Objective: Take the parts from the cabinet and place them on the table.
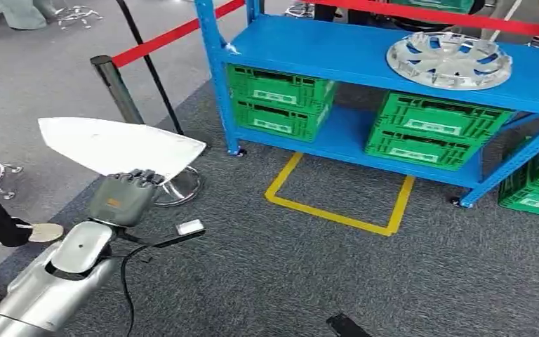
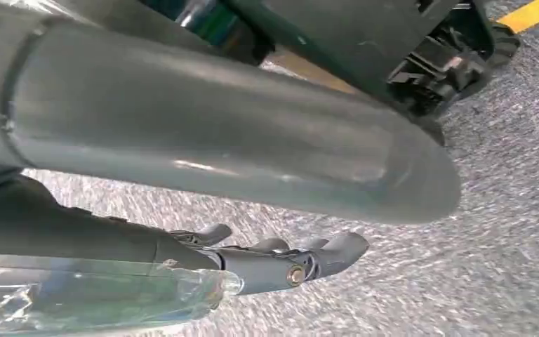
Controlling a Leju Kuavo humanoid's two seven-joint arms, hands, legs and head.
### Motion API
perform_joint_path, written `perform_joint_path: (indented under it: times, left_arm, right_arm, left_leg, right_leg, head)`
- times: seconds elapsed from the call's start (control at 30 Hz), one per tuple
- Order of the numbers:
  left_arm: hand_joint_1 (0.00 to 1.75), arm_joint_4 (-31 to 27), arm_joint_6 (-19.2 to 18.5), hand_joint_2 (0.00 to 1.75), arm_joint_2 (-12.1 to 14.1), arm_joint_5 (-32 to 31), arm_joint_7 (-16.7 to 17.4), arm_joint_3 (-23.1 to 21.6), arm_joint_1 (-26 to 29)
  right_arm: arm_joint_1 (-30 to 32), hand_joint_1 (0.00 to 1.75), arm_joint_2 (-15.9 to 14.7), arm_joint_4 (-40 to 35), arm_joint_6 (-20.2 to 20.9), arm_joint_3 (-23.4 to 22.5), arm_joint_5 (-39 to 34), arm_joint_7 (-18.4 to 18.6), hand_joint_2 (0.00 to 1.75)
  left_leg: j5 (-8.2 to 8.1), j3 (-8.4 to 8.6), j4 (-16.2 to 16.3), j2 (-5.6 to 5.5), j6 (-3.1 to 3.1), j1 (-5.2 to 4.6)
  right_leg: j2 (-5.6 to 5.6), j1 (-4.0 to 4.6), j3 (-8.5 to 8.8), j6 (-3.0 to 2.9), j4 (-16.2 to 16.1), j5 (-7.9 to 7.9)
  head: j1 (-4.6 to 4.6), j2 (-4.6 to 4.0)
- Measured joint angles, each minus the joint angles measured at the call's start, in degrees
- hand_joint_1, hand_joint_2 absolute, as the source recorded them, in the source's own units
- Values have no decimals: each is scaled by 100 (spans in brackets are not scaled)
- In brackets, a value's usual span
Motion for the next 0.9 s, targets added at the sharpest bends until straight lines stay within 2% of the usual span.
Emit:
perform_joint_path:
  times: [0.03,0.1,0.13,0.17,0.2,0.23,0.27,0.3,0.33,0.37,0.4,0.43,0.47,0.5,0.53,0.57,0.6,0.63,0.67,0.7,0.73,0.77,0.8,0.83,0.87,0.9]
  left_arm:
    - [175,0,-7,175,-2,2,0,0,0]
    - [175,2,-15,175,19,9,2,7,11]
    - [175,2,-15,175,31,9,2,13,10]
    - [175,2,-15,175,37,9,2,20,-7]
    - [175,2,-20,175,33,9,2,17,-16]
    - [175,2,-20,175,13,9,2,17,-24]
    - [175,2,-20,175,4,9,2,17,-21]
    - [175,4,-22,175,4,9,0,15,-8]
    - [175,7,-22,175,7,9,2,15,-3]
    - [175,7,-24,175,7,9,2,15,-2]
    - [175,7,-24,175,7,9,2,15,-4]
    - [175,7,-22,175,4,9,2,15,-9]
    - [175,7,-24,175,2,9,2,15,-10]
    - [175,7,-24,175,4,9,2,17,-26]
    - [175,7,-22,175,2,9,2,15,-29]
    - [175,7,-24,175,4,9,2,17,-23]
    - [175,7,-28,175,11,39,2,20,-9]
    - [175,7,-33,175,29,65,2,24,-4]
    - [175,7,-41,175,35,114,0,26,-3]
    - [175,7,-63,175,35,162,0,26,-24]
    - [175,7,-72,175,33,205,0,26,-38]
    - [175,7,-85,175,31,243,-2,26,-34]
    - [175,9,-105,175,31,266,-2,26,-27]
    - [175,13,-109,175,33,282,-2,26,-17]
    - [175,15,-116,175,42,293,-7,28,-9]
    - [175,15,-122,175,44,304,-18,31,-9]
  right_arm:
    - [3,0,0,0,0,2,4,4,0]
    - [2,0,4,0,4,6,7,7,0]
    - [-4,0,9,-2,6,11,7,7,0]
    - [-3,0,9,-2,4,15,9,4,0]
    - [3,0,9,0,4,20,9,4,0]
    - [16,0,9,0,4,26,9,5,0]
    - [28,0,9,0,7,33,9,7,0]
    - [36,0,9,0,7,39,9,7,0]
    - [38,0,9,0,7,42,9,7,0]
    - [36,0,9,0,7,42,9,7,0]
    - [30,0,9,0,7,42,9,7,0]
    - [23,0,9,0,7,42,9,7,0]
    - [20,0,9,0,7,42,9,9,0]
    - [25,0,9,0,7,42,7,9,0]
    - [15,0,9,0,7,42,6,7,0]
    - [15,0,9,0,7,42,9,15,0]
    - [17,0,9,0,7,42,9,15,0]
    - [11,0,11,0,7,42,9,13,0]
    - [1,0,17,-2,7,42,9,11,0]
    - [0,0,20,-2,7,42,9,4,0]
    - [12,0,24,-2,7,42,9,0,0]
    - [31,0,22,-2,9,42,7,0,0]
    - [41,0,22,0,7,42,7,2,0]
    - [43,0,22,0,7,42,2,2,0]
    - [36,0,22,0,7,42,0,2,0]
    - [29,0,24,0,9,42,-2,2,0]
  left_leg:
    - [20,-48,39,-71,98,4]
    - [39,-94,39,-216,182,-23]
    - [76,-92,20,-286,243,4]
    - [84,-102,20,-340,268,7]
    - [95,-109,20,-402,307,7]
    - [107,-124,21,-482,337,2]
    - [114,-138,22,-565,349,-10]
    - [124,-149,23,-645,362,-23]
    - [131,-155,24,-728,365,-27]
    - [138,-155,25,-812,357,-27]
    - [144,-151,27,-898,348,-25]
    - [149,-149,35,-977,337,-18]
    - [153,-161,43,-1030,319,-8]
    - [152,-216,100,-1102,282,-50]
    - [191,-255,80,-1157,246,-10]
    - [211,-286,72,-1226,206,13]
    - [239,-304,53,-1293,162,37]
    - [243,-323,57,-1357,131,35]
    - [164,-372,140,-1082,121,14]
    - [-38,-503,416,-812,93,1]
    - [-273,-709,855,-678,65,6]
    - [-474,-930,1321,-615,42,16]
    - [-577,-1076,1627,-594,27,24]
    - [-597,-1147,1775,-588,19,35]
    - [-477,-1095,1683,-580,11,48]
    - [-280,-922,1373,-560,9,50]
  right_leg:
    - [-69,13,3,28,-22,18]
    - [-222,-12,16,69,-34,18]
    - [-144,-46,-27,122,-9,-25]
    - [197,-60,-82,148,147,-162]
    - [406,-58,-231,143,525,-395]
    - [498,-47,-458,135,1047,-639]
    - [531,-42,-692,128,1545,-828]
    - [534,-41,-859,116,1852,-893]
    - [536,-38,-878,102,1856,-822]
    - [539,-37,-768,86,1616,-643]
    - [567,-41,-542,66,1158,-385]
    - [681,-53,-264,58,601,-131]
    - [985,-89,-76,56,198,-43]
    - [1164,-151,20,63,26,-109]
    - [1082,-119,3,75,69,-95]
    - [1036,-89,-14,57,85,-97]
    - [976,-71,-17,34,90,-85]
    - [893,-102,-9,-15,50,-52]
    - [816,-104,-4,-40,33,-36]
    - [752,-96,-6,-84,27,-33]
    - [667,-86,-7,-88,28,-33]
    - [579,-79,-9,-98,28,-40]
    - [507,-77,-14,-99,28,-41]
    - [443,-77,-17,-99,28,-42]
    - [336,-76,-19,-94,28,-44]
    - [255,-77,-17,-88,28,-48]
  head:
    - [55,0]
    - [55,0]
    - [37,0]
    - [61,0]
    - [74,0]
    - [85,0]
    - [90,0]
    - [83,0]
    - [85,0]
    - [85,0]
    - [87,0]
    - [87,0]
    - [87,0]
    - [79,0]
    - [70,0]
    - [81,0]
    - [79,0]
    - [76,0]
    - [77,0]
    - [13,0]
    - [24,0]
    - [17,0]
    - [20,0]
    - [17,0]
    - [17,0]
    - [20,0]
